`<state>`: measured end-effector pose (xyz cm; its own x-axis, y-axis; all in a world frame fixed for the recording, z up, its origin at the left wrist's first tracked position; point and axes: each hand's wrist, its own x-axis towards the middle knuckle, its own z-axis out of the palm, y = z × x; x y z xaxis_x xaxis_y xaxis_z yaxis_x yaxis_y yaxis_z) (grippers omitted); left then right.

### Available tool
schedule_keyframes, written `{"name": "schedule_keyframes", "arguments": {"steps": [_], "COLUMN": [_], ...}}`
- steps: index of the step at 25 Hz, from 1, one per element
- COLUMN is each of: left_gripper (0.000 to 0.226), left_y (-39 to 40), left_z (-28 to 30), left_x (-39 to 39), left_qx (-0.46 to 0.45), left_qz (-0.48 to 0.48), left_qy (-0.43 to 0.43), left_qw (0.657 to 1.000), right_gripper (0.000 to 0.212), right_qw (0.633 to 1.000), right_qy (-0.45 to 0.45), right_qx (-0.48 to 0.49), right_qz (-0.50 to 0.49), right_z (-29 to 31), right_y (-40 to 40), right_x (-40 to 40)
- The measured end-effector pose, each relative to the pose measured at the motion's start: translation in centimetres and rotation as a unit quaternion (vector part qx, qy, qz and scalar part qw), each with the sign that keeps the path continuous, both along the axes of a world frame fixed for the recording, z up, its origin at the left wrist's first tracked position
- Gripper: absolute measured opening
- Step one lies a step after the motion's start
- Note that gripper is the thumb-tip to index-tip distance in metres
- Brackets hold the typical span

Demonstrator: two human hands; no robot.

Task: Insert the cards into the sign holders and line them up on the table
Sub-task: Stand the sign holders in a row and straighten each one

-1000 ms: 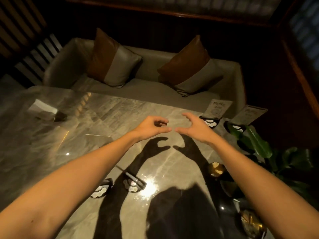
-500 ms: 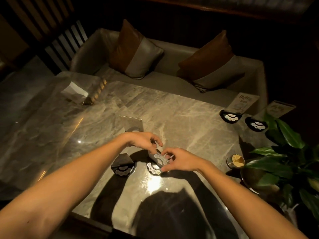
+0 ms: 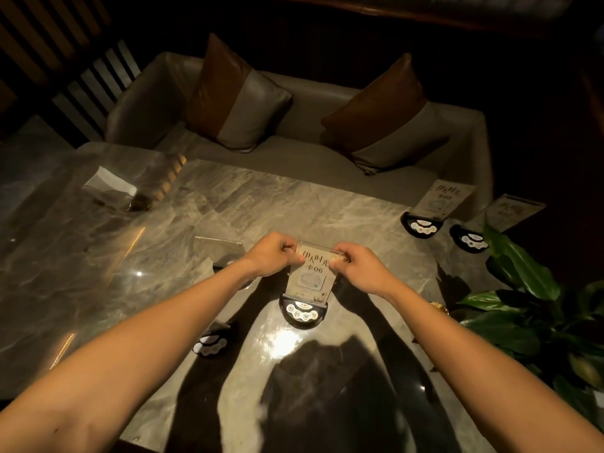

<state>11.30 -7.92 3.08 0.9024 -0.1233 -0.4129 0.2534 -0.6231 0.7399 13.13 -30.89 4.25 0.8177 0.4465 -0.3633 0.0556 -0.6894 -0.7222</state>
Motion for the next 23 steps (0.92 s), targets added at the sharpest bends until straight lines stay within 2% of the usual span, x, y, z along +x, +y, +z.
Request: {"name": "schedule_keyframes", "arguments": {"steps": [6, 11, 16, 23], "left_gripper": [0.018, 0.013, 0.009, 0.005], "left_y": [-6.9, -11.8, -13.7, -13.7], "left_z": [-0.7, -1.7, -3.9, -4.7], "left_x": [9.0, 16.3, 20.9, 21.8], "left_qx": [-0.031, -0.047, -0.042, -0.069], "left_qz": [0.076, 0.089, 0.094, 0.091], "left_qy": [-0.075, -0.099, -0.097, -0.079], "left_qw": [0.994, 0.99, 0.99, 0.99], "right_gripper": [0.007, 0.014, 0.022, 0.03], "right_qw": [0.995, 0.99, 0.986, 0.985], "right_qy": [-0.084, -0.113, -0.099, -0.061], "right_qx": [-0.052, -0.056, -0.074, -0.077], "right_qz": [-0.009, -0.068, -0.112, -0.14], "right_z": [1.2, 0.4, -1.3, -2.0], "right_y": [-5.2, -9.1, -10.7, -10.6], "right_x": [9.7, 15.9, 19.4, 20.0]}}
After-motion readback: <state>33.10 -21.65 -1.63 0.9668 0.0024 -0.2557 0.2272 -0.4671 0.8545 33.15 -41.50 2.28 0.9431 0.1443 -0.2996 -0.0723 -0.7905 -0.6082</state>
